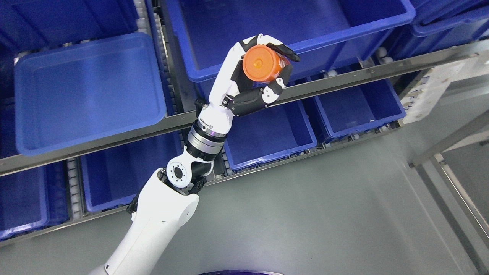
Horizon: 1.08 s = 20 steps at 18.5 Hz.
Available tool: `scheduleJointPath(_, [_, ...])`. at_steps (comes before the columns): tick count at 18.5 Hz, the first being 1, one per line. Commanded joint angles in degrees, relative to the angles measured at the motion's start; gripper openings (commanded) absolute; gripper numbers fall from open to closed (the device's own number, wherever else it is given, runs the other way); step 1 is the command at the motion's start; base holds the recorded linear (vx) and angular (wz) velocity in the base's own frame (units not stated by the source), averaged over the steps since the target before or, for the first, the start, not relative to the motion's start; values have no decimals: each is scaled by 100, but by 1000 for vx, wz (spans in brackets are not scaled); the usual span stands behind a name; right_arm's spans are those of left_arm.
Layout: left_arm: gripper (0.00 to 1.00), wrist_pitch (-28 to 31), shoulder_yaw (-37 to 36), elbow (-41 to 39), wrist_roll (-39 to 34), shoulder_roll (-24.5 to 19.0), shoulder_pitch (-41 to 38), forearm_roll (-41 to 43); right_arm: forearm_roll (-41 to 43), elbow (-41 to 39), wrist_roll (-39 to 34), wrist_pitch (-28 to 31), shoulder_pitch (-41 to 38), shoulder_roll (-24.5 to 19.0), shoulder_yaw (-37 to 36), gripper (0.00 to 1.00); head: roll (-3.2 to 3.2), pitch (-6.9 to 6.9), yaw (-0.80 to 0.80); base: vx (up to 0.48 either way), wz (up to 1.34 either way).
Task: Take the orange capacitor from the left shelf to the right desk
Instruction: 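Carry the capacitor in the left hand toward the steel table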
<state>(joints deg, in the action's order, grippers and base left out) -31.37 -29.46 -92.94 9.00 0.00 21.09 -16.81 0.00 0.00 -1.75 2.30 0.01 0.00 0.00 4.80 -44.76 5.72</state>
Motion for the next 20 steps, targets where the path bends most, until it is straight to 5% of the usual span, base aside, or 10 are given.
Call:
scheduleJointPath(1, [4,122,-543,-128,5,-100,-158,2,0,-132,-1,-2,-194,100,-62,100,0,0,0,88,-495])
scheduleJointPath(20, [4,271,-878,-49,5,-100,-193,11,0,-132,-1,-2,-194,100,-70,100,0,-1,0,206,-863])
